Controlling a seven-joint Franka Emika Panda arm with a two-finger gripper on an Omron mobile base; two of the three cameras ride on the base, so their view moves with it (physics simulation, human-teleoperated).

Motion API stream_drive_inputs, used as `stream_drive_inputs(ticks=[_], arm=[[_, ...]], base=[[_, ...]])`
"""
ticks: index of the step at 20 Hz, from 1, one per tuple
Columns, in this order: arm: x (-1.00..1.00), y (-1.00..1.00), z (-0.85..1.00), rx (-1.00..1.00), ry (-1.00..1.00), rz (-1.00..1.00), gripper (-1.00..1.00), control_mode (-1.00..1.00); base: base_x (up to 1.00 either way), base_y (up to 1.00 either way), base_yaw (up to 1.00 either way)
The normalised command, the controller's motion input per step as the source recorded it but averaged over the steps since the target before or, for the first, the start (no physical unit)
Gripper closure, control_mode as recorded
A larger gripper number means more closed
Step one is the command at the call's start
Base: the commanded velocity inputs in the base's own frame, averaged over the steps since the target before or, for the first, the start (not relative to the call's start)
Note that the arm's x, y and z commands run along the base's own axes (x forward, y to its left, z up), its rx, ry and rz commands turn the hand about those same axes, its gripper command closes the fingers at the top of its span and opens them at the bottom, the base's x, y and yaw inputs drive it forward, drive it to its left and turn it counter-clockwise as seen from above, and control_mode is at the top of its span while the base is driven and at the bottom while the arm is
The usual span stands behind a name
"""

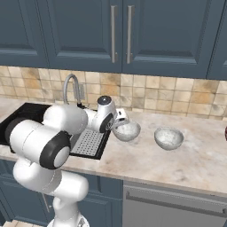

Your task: Rinse each bowl for a few seconds and place them down in the sink or on the counter.

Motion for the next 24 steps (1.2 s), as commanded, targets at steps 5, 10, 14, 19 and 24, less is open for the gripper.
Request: stream_drive_inputs(ticks=[5, 10, 14, 19, 24], arm=[[-0.17, 0.27, 0.35, -0.09, 0.00, 0.13, 1.00, -1.00], [-0.14, 0.29, 0.36, -0.10, 0.00, 0.14, 1.00, -1.00], [-0.18, 0.27, 0.31, -0.09, 0.00, 0.15, 1.00, -1.00], [-0.20, 0.24, 0.31, -0.08, 0.02, 0.16, 1.00, -1.00], [-0.18, 0.17, 0.28, -0.07, 0.04, 0.18, 1.00, -1.00]], base=[[0.00, 0.00, 0.00], [0.00, 0.00, 0.00], [0.00, 0.00, 0.00], [0.00, 0.00, 0.00], [0.00, 0.00, 0.00]])
